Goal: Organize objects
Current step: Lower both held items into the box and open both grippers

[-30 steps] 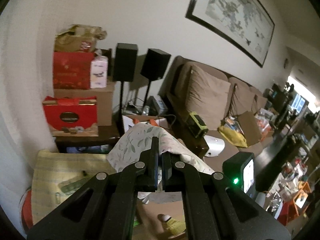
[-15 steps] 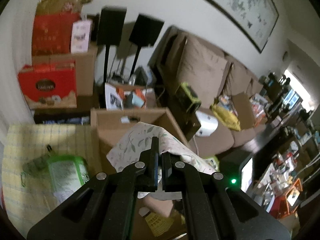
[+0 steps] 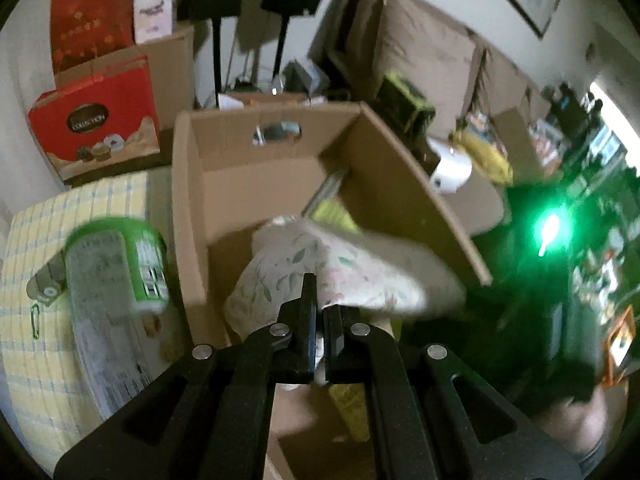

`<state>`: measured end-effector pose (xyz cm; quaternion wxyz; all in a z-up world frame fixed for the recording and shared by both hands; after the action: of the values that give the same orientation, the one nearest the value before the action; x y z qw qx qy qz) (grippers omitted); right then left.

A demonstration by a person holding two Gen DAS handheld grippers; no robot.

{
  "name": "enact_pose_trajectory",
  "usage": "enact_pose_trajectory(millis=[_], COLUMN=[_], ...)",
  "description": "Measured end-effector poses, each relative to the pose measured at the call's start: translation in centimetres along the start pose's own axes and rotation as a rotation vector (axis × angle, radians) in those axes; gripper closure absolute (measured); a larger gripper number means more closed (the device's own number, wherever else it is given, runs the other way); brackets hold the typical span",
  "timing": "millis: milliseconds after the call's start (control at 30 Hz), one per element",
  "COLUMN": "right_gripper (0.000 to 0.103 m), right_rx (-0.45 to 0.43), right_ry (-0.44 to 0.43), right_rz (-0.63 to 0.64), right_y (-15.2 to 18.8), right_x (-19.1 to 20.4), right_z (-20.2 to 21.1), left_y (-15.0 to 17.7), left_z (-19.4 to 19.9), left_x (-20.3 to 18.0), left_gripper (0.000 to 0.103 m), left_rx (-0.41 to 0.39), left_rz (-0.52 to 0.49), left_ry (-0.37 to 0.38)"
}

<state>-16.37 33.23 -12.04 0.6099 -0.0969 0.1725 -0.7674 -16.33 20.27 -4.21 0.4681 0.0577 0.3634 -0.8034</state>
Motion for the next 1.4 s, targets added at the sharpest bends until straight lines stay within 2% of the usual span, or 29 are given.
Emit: enact_pose_trajectory(millis=[200, 233, 300, 567, 633, 700, 767, 867, 933, 1000, 1033, 1167, 1233, 1300, 1400], right_gripper=[0.068, 0.067, 0.057, 0.052, 0.05, 0.049, 0.047, 0.044, 0.043, 0.042, 0.042, 0.042, 0.039, 0.032, 0.028], right_rx=[-0.02, -0.025, -0.058, -0.154, -0.176, -0.192, -0.205, -0.216, -0.218, -0.218, -0.216, -0.214, -0.223, -0.234, -0.25], right_ry=[0.0, 0.009, 0.038, 0.063, 0.071, 0.068, 0.065, 0.062, 0.059, 0.053, 0.052, 0.034, 0.031, 0.029, 0.039], right_rz=[-0.016, -0.019, -0.019, -0.049, -0.064, -0.075, -0.084, -0.069, -0.05, -0.029, -0.02, 0.004, 0.017, 0.025, 0.043], right_y=[-0.4, -0.3, -0.5, -1.6, -1.8, -2.0, -2.0, -2.1, -2.0, -1.7, -1.6, -1.5, -1.5, -1.5, -1.6], right_x=[-0.5, -0.7, -1.0, -2.6, -3.1, -3.4, -3.7, -3.4, -2.8, -2.0, -1.5, -0.1, 0.6, 1.1, 1.9], right_z=[1.2, 1.7, 2.7, 6.5, 7.5, 8.3, 9.0, 9.6, 9.8, 9.8, 9.7, 9.6, 9.9, 10.2, 10.6], left_y=[2.2, 2.3, 2.4, 4.6, 5.0, 5.2, 5.1, 4.6, 4.0, 3.5, 3.2, 2.3, 1.9, 1.8, 1.8], left_z=[-0.8, -0.8, -0.7, -1.7, -1.6, -1.0, 0.0, 1.4, 2.7, 3.7, 4.3, 6.6, 7.7, 8.4, 9.5], left_x=[-0.4, -0.4, -0.3, -1.1, -1.3, -1.6, -1.9, -2.1, -2.1, -1.8, -1.6, -0.6, 0.1, 0.6, 1.8], left_gripper=[0.097, 0.095, 0.094, 0.083, 0.082, 0.081, 0.075, 0.062, 0.044, 0.031, 0.027, 0.025, 0.02, 0.018, 0.016], left_rx=[0.052, 0.057, 0.06, 0.155, 0.157, 0.145, 0.125, 0.09, 0.058, 0.028, 0.011, -0.032, -0.06, -0.078, -0.101], left_rz=[-0.025, -0.025, -0.023, -0.071, -0.073, -0.071, -0.074, -0.073, -0.062, -0.045, -0.035, -0.018, -0.017, -0.011, 0.007], left_ry=[-0.018, -0.021, -0.02, -0.011, -0.003, 0.014, 0.03, 0.044, 0.057, 0.064, 0.068, 0.046, 0.011, -0.01, -0.039])
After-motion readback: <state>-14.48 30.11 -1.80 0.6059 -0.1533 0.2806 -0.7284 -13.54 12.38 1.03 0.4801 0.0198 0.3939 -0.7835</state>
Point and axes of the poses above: each gripper's, at about its wrist camera, not at the fingertips, and z roughly against the way its jaws point, x to its left, y to its underside, the point moved 5 cm from there along -z, roughly the way its jaws point, and after that the axes turned 15 degrees about y, right-handed, at the moved point
